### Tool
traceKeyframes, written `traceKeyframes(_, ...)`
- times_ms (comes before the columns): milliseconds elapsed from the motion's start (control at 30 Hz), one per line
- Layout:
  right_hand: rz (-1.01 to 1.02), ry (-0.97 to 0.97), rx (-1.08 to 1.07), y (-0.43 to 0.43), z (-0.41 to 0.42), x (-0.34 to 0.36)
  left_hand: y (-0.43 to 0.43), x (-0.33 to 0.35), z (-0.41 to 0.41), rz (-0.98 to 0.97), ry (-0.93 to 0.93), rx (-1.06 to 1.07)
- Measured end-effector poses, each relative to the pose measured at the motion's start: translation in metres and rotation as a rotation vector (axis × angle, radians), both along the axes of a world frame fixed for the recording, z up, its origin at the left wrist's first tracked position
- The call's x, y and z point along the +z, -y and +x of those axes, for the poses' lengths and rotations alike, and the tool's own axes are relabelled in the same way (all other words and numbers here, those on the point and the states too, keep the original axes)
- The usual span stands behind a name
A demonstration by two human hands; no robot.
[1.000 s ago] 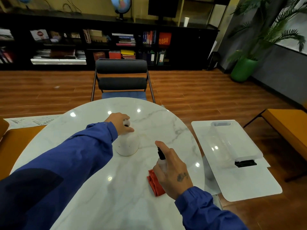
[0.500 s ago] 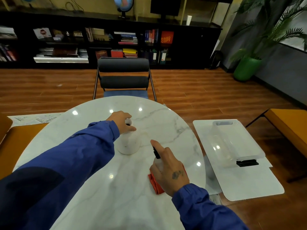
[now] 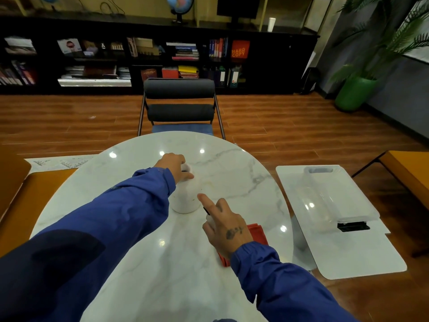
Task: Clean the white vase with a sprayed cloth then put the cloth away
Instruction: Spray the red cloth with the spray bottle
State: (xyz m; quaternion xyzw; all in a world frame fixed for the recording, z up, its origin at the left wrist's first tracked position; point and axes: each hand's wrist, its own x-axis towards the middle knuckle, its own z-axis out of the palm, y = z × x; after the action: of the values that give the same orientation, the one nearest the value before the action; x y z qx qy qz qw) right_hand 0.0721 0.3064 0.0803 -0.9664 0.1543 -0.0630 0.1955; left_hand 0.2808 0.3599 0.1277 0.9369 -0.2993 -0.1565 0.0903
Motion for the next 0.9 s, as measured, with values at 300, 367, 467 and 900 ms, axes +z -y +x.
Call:
traceKeyframes(300, 0.052, 0.009, 0.021, 0.000, -0.010, -0.004, 0.000, -0.001, 0.001, 0.004, -0.001, 0.050)
traceKeyframes(367, 0.048, 0.031, 0.034, 0.000, -0.011, -0.005, 0.000, -0.001, 0.001, 0.003, -0.006, 0.051)
traceKeyframes(467, 0.059, 0.038, 0.053, 0.000, -0.010, -0.004, 0.000, -0.001, 0.003, 0.003, 0.000, 0.047)
traceKeyframes(900, 0.314, 0.165, -0.073, 0.009, -0.007, -0.014, -0.007, -0.002, 0.005, -0.044, 0.003, 0.032)
